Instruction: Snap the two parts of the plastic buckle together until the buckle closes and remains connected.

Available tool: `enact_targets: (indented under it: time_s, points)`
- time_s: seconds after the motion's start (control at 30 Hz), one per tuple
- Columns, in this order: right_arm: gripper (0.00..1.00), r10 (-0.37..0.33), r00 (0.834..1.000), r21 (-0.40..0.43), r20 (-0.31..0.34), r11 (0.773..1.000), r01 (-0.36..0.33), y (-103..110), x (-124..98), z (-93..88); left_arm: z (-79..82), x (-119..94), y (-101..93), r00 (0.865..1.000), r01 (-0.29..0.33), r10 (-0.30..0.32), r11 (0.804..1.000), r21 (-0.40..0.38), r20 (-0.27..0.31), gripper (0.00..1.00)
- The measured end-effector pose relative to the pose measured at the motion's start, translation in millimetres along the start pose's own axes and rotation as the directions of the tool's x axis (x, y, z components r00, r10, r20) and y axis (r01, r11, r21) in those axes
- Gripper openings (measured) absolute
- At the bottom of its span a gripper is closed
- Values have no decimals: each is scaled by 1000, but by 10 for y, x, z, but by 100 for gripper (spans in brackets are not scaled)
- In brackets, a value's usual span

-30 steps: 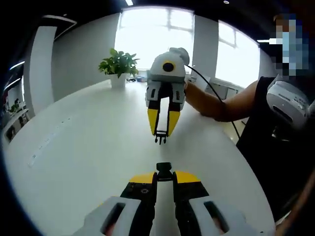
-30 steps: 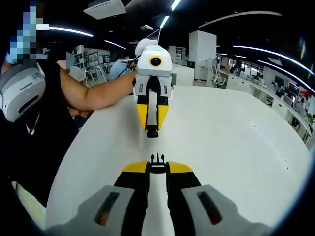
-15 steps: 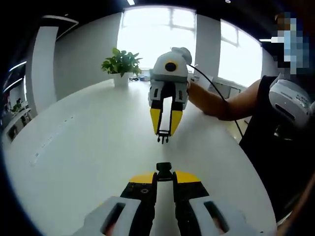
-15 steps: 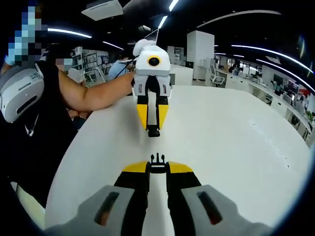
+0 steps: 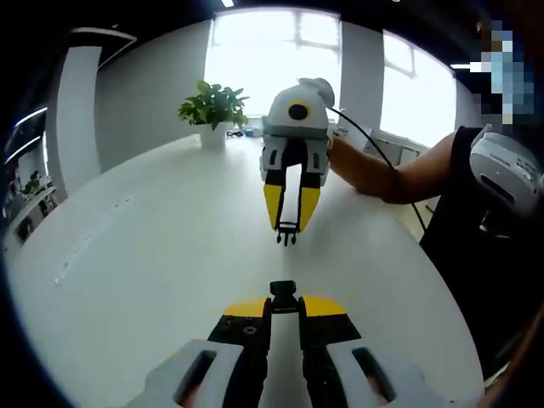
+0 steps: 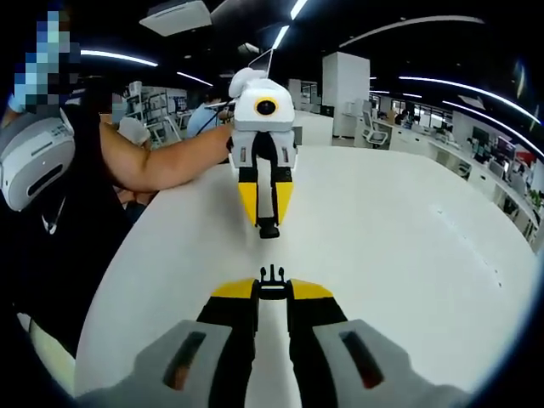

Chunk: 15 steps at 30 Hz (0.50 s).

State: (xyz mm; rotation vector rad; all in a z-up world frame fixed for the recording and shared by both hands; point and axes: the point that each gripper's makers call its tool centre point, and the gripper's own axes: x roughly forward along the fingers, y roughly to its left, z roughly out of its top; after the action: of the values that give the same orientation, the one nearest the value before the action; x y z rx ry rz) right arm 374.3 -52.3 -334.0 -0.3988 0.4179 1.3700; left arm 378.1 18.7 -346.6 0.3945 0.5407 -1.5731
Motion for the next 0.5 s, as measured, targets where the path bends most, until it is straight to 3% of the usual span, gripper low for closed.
enact_targets:
  time_s: [0.5]
  points:
    - [12, 15, 1000, 9, -11, 1000, -15, 15, 51, -58, -49, 44, 23, 1000, -5, 5, 1000, 5, -10, 11]
